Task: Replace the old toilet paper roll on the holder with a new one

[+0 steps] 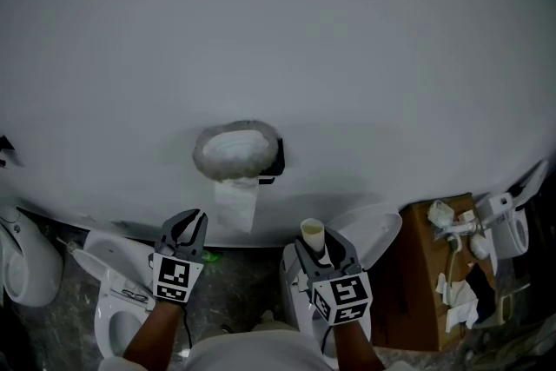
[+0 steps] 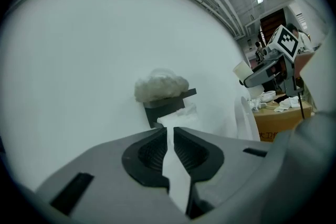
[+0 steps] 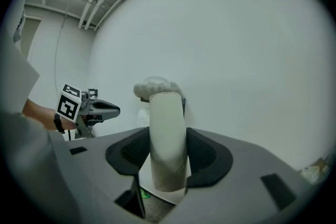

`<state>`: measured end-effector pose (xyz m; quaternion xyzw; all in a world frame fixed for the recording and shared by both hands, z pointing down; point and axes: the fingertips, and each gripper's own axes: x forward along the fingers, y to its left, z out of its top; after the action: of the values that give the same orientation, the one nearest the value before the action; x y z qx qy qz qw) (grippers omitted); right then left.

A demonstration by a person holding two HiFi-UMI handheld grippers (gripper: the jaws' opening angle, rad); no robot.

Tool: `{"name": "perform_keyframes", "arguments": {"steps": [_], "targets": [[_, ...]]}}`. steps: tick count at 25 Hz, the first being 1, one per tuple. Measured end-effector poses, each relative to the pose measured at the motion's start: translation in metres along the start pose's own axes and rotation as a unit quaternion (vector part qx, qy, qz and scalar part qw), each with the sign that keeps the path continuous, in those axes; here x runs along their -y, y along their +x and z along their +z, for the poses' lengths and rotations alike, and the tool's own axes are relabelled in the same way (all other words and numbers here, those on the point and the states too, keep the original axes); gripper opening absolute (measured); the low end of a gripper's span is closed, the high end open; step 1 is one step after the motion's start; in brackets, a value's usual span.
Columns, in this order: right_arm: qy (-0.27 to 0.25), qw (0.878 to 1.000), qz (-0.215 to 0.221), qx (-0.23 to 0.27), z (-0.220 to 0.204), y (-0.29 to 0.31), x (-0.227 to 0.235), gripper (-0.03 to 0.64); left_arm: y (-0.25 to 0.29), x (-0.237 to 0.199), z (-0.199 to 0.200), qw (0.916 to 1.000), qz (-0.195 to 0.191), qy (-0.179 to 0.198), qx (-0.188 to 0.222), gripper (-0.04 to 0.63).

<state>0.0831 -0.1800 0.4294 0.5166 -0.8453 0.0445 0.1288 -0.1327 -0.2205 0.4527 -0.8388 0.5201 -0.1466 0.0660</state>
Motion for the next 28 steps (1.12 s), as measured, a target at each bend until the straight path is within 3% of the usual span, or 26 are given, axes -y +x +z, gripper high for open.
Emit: {"name": "perform_keyframes", "arguments": {"steps": [3, 15, 28], "targets": [[0.004, 1.0, 0.006, 0.005, 0.005, 0.003, 0.001, 0.201, -0.009, -0.012, 0.008, 0.9997, 0.012, -0.016, 0.014, 0.006], [0.016, 1.0, -0.002, 0.023, 0.026, 0.006, 0.029, 0.202, -0.079, -0.057, 0.018, 0.993, 0.08, -0.071, 0.051, 0.005], [0.037, 0.998, -0.024, 0.048, 0.043, -0.011, 0.046, 0.202, -0.151, -0.089, 0.037, 0.9853, 0.137, -0.068, 0.076, 0.005]]}}
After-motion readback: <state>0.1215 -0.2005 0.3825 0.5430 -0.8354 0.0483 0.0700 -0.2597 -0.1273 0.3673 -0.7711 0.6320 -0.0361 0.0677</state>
